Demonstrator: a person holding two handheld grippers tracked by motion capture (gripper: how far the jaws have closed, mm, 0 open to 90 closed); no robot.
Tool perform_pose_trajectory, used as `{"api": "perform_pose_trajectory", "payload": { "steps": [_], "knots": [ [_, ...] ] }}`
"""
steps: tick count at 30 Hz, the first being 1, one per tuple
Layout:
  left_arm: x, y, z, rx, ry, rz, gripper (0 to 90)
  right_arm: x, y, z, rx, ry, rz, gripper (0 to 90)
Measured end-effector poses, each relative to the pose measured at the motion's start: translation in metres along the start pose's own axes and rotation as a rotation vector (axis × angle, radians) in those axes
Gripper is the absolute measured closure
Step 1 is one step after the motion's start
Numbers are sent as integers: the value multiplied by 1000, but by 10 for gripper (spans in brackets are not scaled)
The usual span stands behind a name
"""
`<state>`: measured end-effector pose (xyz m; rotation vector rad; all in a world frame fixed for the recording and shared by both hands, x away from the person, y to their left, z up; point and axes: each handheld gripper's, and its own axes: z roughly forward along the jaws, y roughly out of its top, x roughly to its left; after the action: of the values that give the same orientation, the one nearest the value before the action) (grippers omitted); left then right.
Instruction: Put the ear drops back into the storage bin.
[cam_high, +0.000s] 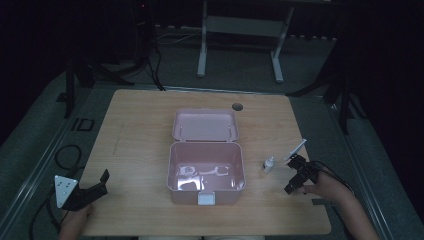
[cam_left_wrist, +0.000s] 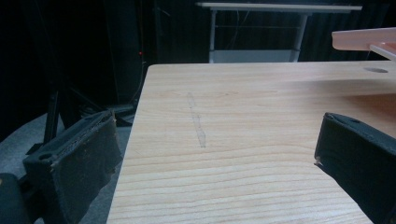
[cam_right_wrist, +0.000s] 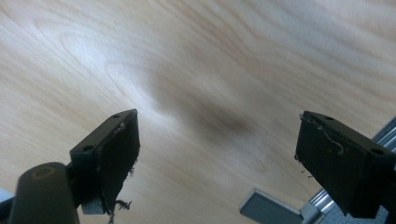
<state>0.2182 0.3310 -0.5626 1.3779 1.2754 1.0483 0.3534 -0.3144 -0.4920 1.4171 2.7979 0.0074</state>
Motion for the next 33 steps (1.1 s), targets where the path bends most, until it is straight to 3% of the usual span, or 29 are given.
{"api": "perform_pose_trajectory", "payload": {
  "steps": [16, 26, 33],
  "knots": [
    [0, 0, 0, -1, -4, 1, 3, 12, 44, -8, -28, 24, -39, 142],
    [0, 0, 0, -1, -6, 3, 3, 12, 70, -10, -42, 32, -29, 147],
    [0, 0, 0, -1, -7, 4, 4, 11, 84, -5, -12, 35, -28, 166]
  ]
}}
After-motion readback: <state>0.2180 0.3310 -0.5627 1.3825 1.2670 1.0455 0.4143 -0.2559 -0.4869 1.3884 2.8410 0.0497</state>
